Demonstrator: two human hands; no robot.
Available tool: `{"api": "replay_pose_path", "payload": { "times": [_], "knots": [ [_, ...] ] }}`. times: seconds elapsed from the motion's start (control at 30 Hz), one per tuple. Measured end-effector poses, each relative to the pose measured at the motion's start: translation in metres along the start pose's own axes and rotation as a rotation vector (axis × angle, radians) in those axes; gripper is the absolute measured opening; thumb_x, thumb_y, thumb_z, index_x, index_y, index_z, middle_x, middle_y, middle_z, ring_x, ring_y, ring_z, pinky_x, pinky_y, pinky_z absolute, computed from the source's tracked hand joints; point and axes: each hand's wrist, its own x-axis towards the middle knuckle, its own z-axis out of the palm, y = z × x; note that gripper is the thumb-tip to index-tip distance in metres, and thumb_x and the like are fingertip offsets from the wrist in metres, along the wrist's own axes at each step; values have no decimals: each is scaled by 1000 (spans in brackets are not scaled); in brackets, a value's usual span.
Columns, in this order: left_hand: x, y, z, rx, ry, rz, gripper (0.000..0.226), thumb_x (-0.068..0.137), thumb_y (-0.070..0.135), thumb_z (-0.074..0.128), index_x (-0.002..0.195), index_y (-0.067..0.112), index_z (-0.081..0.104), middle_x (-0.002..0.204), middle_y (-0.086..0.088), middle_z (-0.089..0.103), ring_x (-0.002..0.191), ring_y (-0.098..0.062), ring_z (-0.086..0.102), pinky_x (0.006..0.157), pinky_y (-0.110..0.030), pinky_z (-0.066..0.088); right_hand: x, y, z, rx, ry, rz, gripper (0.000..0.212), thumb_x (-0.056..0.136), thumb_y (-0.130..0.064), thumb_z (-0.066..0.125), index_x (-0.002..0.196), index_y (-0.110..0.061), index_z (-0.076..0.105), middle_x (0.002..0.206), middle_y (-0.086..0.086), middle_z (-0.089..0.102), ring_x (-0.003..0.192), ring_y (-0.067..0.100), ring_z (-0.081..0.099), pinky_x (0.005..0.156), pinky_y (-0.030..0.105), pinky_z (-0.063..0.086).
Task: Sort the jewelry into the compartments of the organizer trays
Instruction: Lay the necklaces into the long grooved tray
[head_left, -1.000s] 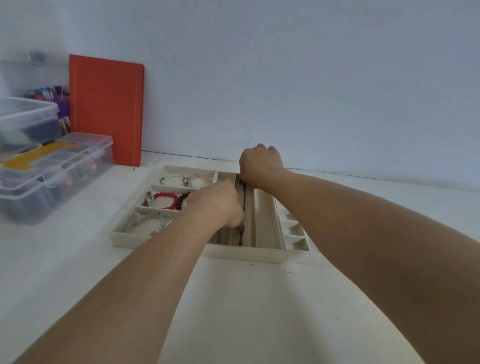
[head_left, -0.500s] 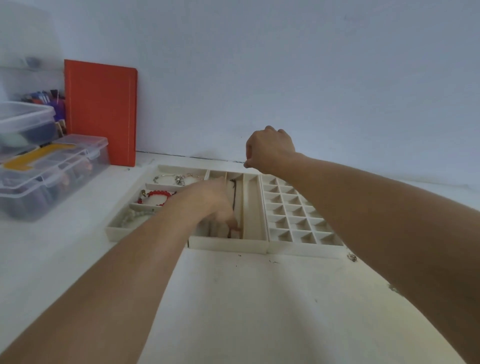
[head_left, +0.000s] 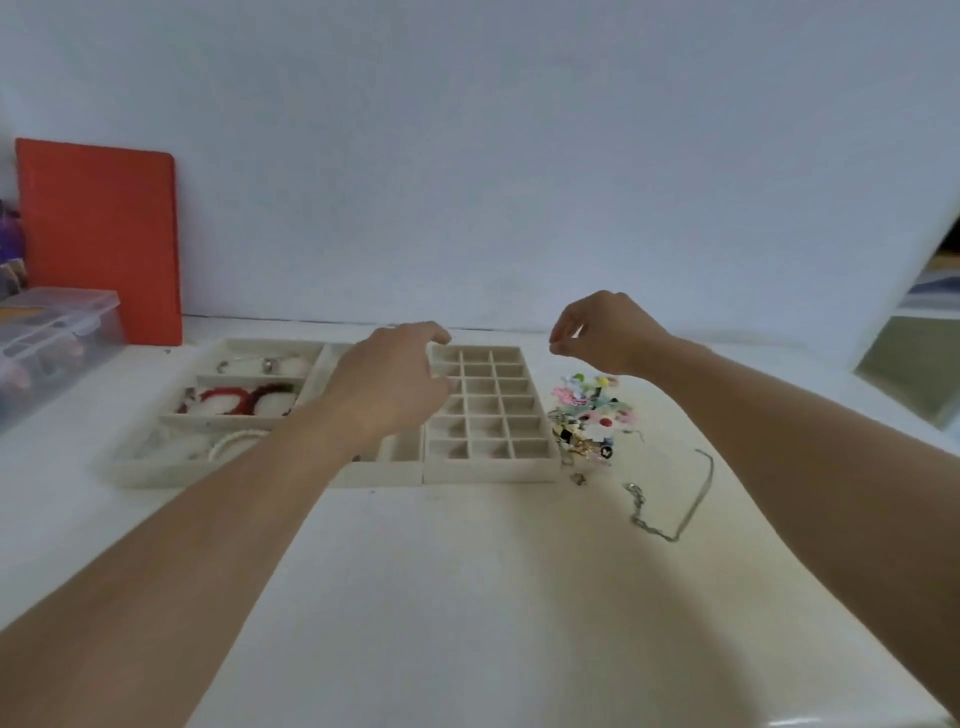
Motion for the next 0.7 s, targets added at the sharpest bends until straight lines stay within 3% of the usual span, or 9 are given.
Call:
{"api": "replay_pose_path", "payload": {
  "times": [0.27, 0.4, 0.53, 0.7],
  "knots": [
    [8, 99, 74, -76, -301, 257, 22, 84, 28, 78, 105, 29, 75, 84, 11, 68, 66, -3, 59, 67, -25, 48, -50, 89, 10, 261, 152, 57, 5, 86, -26, 76, 81, -27, 75, 81, -14, 74, 75, -3, 64, 66, 11, 45],
    [12, 130, 106, 82, -436, 337, 23, 87, 32, 74, 109, 27, 74, 86, 17, 59, 79, -6, 57, 75, -23, 45, -64, 118, 17, 396, 253, 92, 6, 86, -25, 76, 80, -26, 75, 78, -15, 73, 75, 3, 66, 70, 19, 50],
    [21, 144, 116, 207, -520, 340, 27, 83, 33, 78, 108, 28, 72, 96, 14, 63, 89, -9, 60, 77, -25, 50, -68, 141, 2, 243, 77, 172, 3, 86, -29, 77, 83, -29, 76, 85, -6, 72, 74, 8, 63, 65, 22, 46],
    [27, 148, 115, 322, -578, 329, 19, 83, 26, 78, 101, 24, 71, 93, 12, 67, 83, -8, 60, 75, -24, 51, -79, 156, -8, 203, 28, 218, 3, 85, -30, 78, 84, -28, 78, 89, -5, 73, 68, 5, 61, 63, 20, 46]
  ]
}}
